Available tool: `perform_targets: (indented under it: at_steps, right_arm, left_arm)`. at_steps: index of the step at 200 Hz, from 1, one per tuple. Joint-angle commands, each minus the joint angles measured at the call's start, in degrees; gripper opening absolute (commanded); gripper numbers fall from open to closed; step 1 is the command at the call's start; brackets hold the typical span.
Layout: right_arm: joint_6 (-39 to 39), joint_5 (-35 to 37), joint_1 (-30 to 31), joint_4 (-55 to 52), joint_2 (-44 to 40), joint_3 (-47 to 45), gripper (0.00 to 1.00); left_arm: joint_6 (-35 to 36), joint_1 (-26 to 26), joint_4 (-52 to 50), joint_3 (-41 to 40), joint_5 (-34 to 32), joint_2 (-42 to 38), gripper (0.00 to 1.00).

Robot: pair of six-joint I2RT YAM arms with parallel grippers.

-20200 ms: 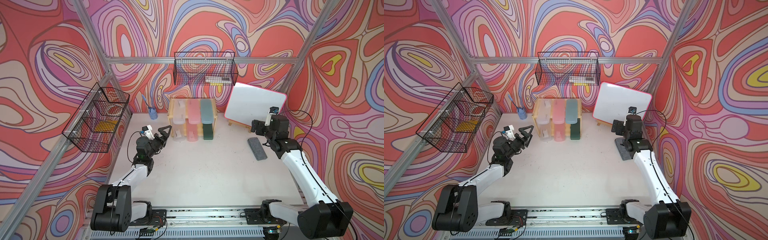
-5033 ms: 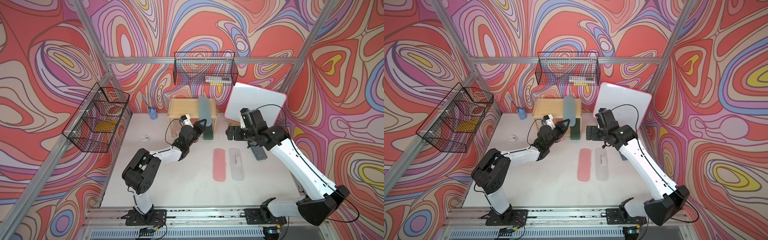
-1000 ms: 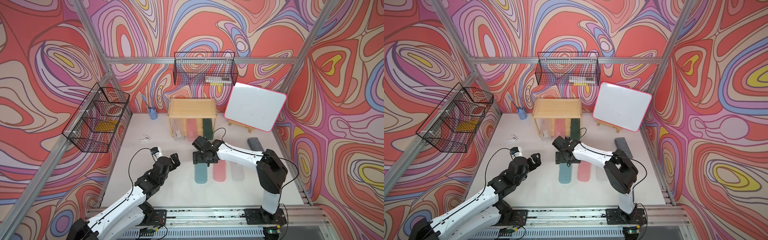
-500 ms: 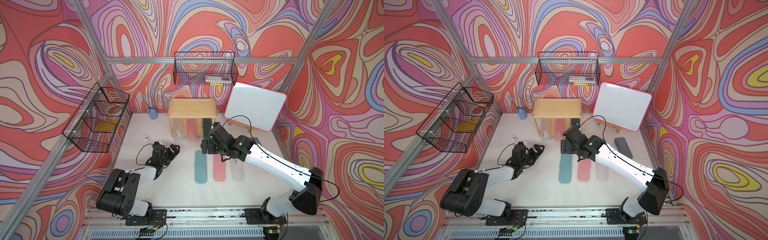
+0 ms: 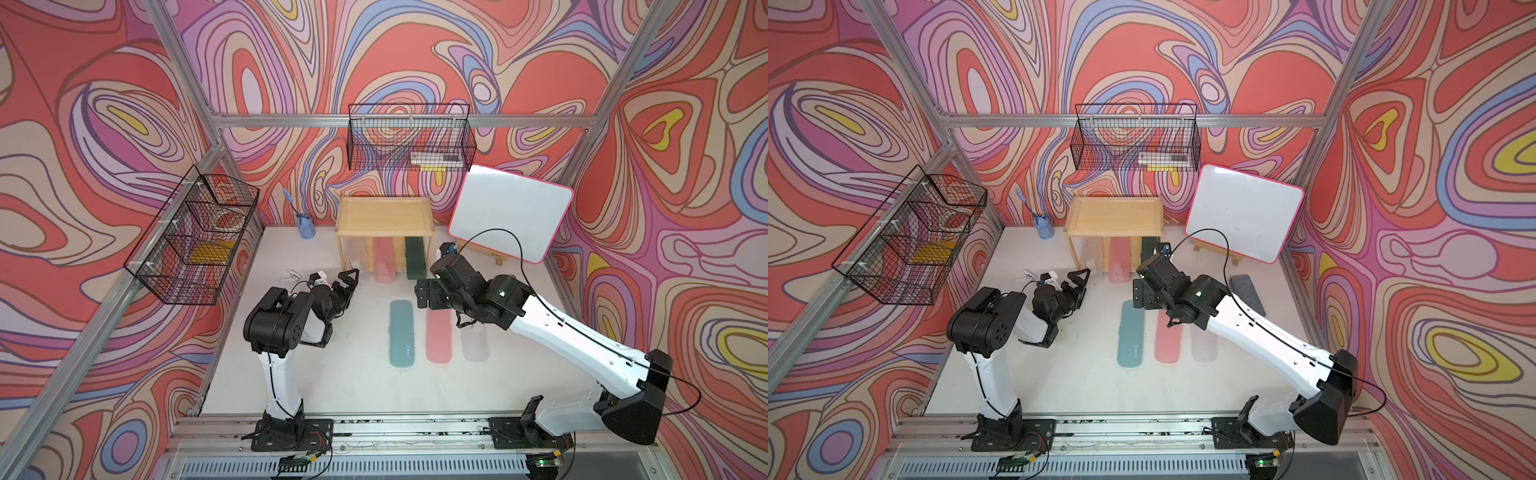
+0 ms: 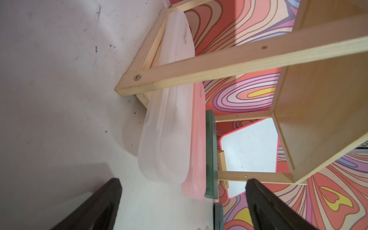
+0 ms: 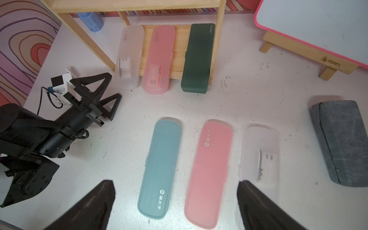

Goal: Remove the pencil cases from the shelf
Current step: Pick up the pencil case from the shelf.

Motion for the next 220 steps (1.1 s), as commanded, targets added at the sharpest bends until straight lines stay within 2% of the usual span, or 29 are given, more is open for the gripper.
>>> perform_targets:
  at_steps: [1, 29, 67, 98, 107, 125, 153, 173, 193, 206, 220]
  right_arm:
    - [-1.20, 1.62, -0.26, -0.69, 0.30, -0.67, 0.98]
    - [-1.58, 1.66, -0.48, -0.65, 1.01, -0.44, 0.98]
    - [-1.99, 1.32, -0.69, -0.59, 1.73, -0.18, 0.98]
    - [-1.95, 0.91, -0.76, -0.37, 2.36, -0.16, 0.98]
    - [-2.03, 0.85, -0.75, -0.45, 2.54, -0.07, 0.98]
    - [-2.31, 0.95, -0.70, -0.67, 2.84, 0.22, 0.98]
    - [-2.38, 0.94, -0.76, -1.03, 3.07, 1.02, 0.98]
    - [-2.10, 0.78, -0.73, -0.99, 3.15, 1.05, 0.98]
    - [-2.10, 0.65, -0.72, -1.24, 3.31, 1.32, 0.98]
    - [-2.05, 0.69, -0.76, -1.44, 3.43, 1.54, 0.98]
    - [-2.03, 0.65, -0.74, -1.52, 3.57, 1.71, 0.98]
  left_arm:
    - [-0.52, 0.65, -0.48, 0.89, -1.54, 2.74, 0.99]
    - [-0.96, 0.63, -1.54, 3.47, -1.26, 4.36, 0.95]
    - [-2.13, 0.62, -0.57, 5.23, -0.79, 6.28, 0.78]
    - [-2.06, 0.62, -0.48, 5.60, -1.14, 7.02, 0.70]
    - [-2.18, 0.62, -0.15, 5.78, -1.14, 7.36, 0.65]
    - [-2.63, 0.65, 0.44, 5.89, -1.23, 7.93, 0.48]
    - [-2.84, 0.62, 0.96, 5.62, -0.89, 8.30, 0.46]
    - [-2.64, 0.57, 1.04, 5.00, -0.73, 8.09, 0.31]
    - [-2.15, 0.53, 1.06, 4.26, -0.71, 7.27, 0.30]
    - [-2.10, 0.55, 1.19, 3.87, -0.70, 6.80, 0.24]
    - [-1.97, 0.57, 1.18, 3.59, -0.66, 6.19, 0.24]
